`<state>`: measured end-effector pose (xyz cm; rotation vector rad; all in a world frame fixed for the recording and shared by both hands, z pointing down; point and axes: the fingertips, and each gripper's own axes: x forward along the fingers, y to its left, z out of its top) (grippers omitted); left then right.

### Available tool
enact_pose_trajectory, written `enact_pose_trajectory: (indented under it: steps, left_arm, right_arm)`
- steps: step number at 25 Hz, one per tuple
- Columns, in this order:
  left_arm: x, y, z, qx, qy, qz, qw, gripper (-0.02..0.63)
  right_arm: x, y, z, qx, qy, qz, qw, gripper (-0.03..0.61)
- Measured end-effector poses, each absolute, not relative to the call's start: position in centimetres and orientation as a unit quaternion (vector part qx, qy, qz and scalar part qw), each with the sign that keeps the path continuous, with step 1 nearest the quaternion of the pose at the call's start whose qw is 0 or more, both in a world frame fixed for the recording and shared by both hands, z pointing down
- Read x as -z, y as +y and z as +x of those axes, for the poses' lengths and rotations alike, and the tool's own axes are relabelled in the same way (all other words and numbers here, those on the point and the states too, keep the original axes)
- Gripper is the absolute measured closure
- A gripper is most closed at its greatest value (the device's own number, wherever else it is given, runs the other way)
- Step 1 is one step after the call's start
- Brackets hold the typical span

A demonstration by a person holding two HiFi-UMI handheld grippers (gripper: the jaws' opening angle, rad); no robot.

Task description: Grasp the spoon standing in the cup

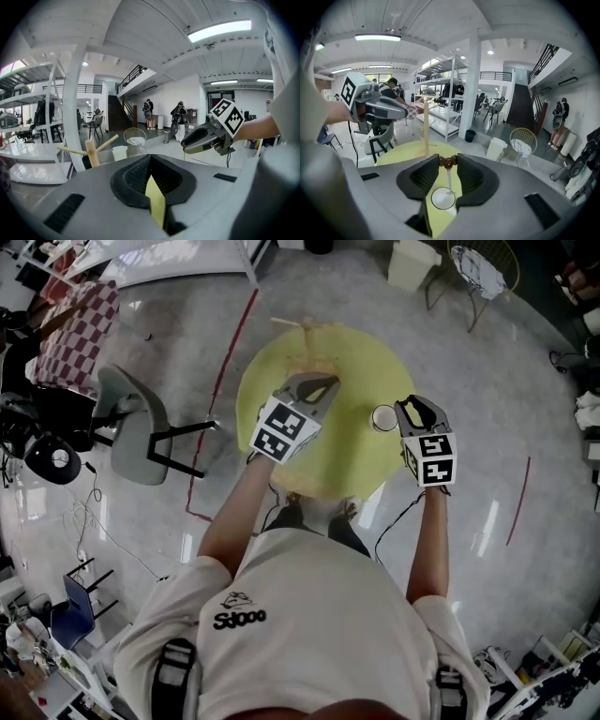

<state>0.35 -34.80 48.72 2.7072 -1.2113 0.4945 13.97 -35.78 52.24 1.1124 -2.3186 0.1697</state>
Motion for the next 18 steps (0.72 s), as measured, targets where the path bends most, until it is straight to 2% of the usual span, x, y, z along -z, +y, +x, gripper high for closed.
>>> enact_pose_trajectory:
  steps: [9, 18]
  left_arm:
    - [-39.7, -34.0, 1.8, -0.124, -0.385, 0.915, -0.01, 0.588]
    - [-33.4, -32.8, 3.1, -0.076, -0.372, 0.923, -0.059, 0.588]
  right_arm:
    - [-39.9, -33.4, 16.0, 0.005, -0.859, 0.475, 0.191, 0.44]
    - [-32.2, -30.1, 17.7, 0.053, -0.848, 0.507, 0.145, 0.441]
